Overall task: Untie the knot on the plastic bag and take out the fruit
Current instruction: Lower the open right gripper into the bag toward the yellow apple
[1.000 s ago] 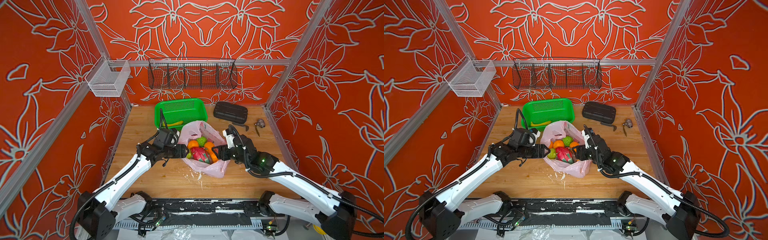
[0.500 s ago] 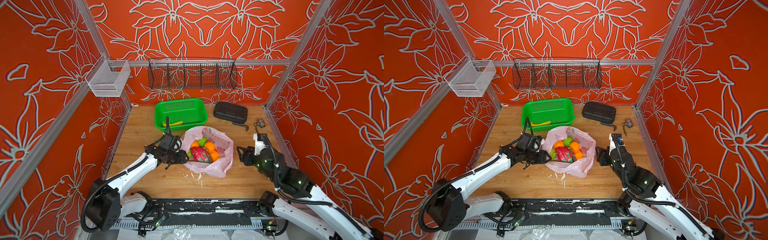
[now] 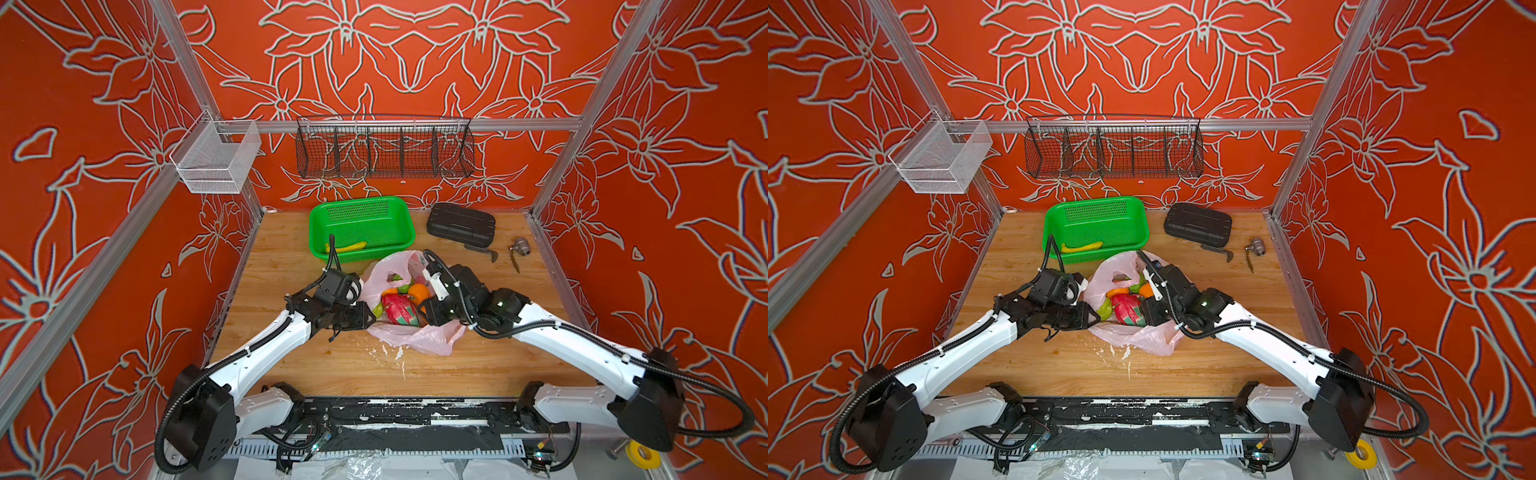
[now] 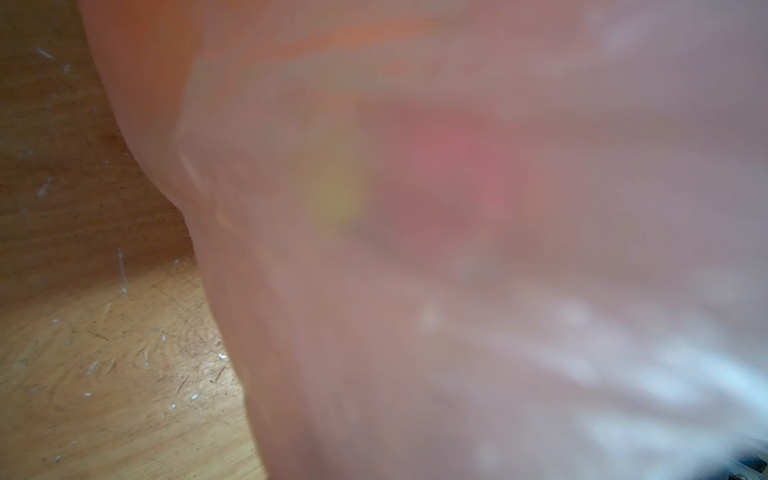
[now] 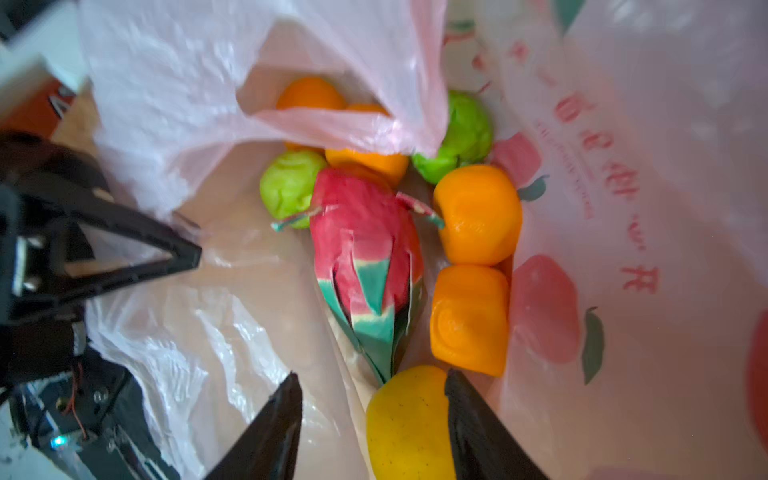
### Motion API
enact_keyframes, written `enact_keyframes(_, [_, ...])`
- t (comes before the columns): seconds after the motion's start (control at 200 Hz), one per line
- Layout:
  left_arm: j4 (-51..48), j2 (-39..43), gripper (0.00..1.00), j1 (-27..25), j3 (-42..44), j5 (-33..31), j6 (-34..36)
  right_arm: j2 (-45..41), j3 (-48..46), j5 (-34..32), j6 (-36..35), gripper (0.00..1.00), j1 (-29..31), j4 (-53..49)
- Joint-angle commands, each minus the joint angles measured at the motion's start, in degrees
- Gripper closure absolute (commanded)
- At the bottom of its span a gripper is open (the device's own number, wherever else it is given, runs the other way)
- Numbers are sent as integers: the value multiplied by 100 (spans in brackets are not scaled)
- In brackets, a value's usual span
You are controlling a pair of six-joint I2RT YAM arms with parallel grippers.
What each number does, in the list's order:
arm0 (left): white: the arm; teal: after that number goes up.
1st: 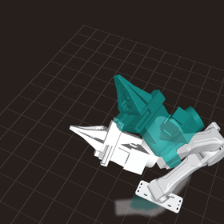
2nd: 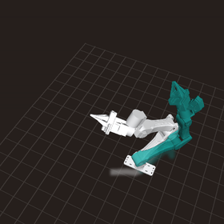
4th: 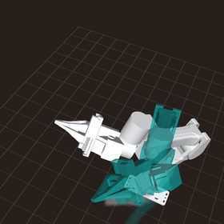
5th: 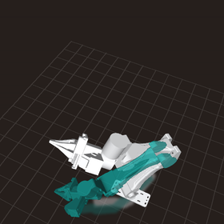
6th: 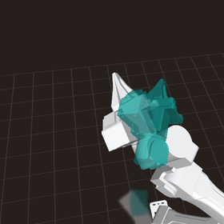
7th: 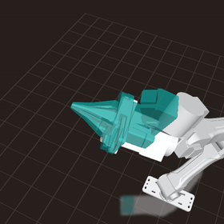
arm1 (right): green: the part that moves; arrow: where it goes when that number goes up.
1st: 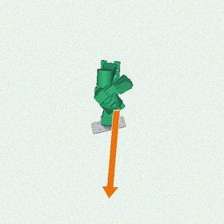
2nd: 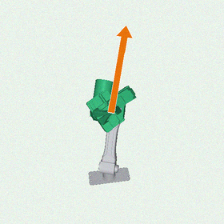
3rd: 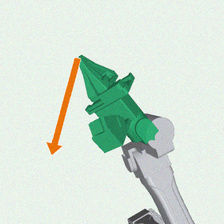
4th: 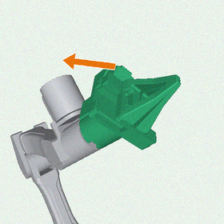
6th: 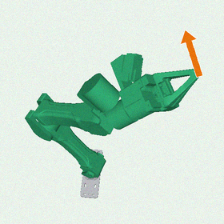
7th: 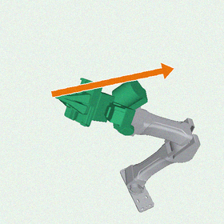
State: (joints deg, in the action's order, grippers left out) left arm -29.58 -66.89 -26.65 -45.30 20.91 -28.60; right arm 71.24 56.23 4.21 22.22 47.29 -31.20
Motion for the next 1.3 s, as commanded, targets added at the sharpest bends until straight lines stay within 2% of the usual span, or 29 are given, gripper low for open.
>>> enact_keyframes(0.0, [-153, 154, 66, -24, -36, 78, -69, -231, -108, 299, -33, 45, 224, -876])
enact_keyframes(0.205, [-179, 260, 66, -24, -21, 103, -118, -815, -734, 255, 676, 48, 541, -1882])
enact_keyframes(0.446, [-83, 246, 65, -24, 115, 147, -140, -733, -1787, 663, 1342, 48, 708, -1051])
enact_keyframes(0.511, [-83, 300, 60, -25, 160, 115, -159, -627, -1928, 691, 1429, 48, 775, -844])
enact_keyframes(0.571, [-107, 380, 51, -24, 179, 70, -167, -550, -1954, 623, 1478, 47, 826, -809])
enact_keyframes(0.671, [-178, 604, 38, -33, 160, -31, -174, -572, -1814, 478, 1483, 42, 861, -962])
enact_keyframes(0.911, [-494, 969, 27, -25, -191, -197, -120, -1351, -1121, -184, 1371, 33, 861, -1254])
enact_keyframes(1.016, [-420, 992, 19, -27, -254, -203, -40, -1516, -746, -632, 999, 30, 861, -1175])
enact_keyframes(1.151, [-417, 990, 17, -33, -455, -260, 78, -1309, -290, -1102, 722, 29, 852, -932])
enact_keyframes(1.297, [-326, 931, 17, -37, -573, -178, 57, -724, 0, -1572, 1187, 35, 835, -810])
